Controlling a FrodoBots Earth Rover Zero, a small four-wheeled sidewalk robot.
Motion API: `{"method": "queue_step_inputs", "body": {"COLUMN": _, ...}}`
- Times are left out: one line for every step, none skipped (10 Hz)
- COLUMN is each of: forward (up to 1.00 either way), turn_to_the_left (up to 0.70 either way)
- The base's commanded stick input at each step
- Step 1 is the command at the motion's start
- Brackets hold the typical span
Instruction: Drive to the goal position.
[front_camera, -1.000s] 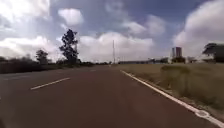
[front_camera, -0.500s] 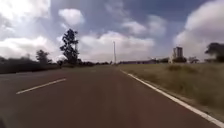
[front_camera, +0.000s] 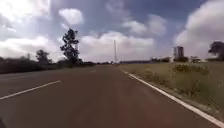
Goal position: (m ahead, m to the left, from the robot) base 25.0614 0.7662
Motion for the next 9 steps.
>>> {"method": "queue_step_inputs", "body": {"forward": 1.0, "turn_to_the_left": 0.0}}
{"method": "queue_step_inputs", "body": {"forward": 1.0, "turn_to_the_left": 0.0}}
{"method": "queue_step_inputs", "body": {"forward": 1.0, "turn_to_the_left": 0.0}}
{"method": "queue_step_inputs", "body": {"forward": 1.0, "turn_to_the_left": 0.0}}
{"method": "queue_step_inputs", "body": {"forward": 1.0, "turn_to_the_left": 0.0}}
{"method": "queue_step_inputs", "body": {"forward": 1.0, "turn_to_the_left": 0.0}}
{"method": "queue_step_inputs", "body": {"forward": 1.0, "turn_to_the_left": 0.0}}
{"method": "queue_step_inputs", "body": {"forward": 1.0, "turn_to_the_left": 0.0}}
{"method": "queue_step_inputs", "body": {"forward": 1.0, "turn_to_the_left": 0.0}}
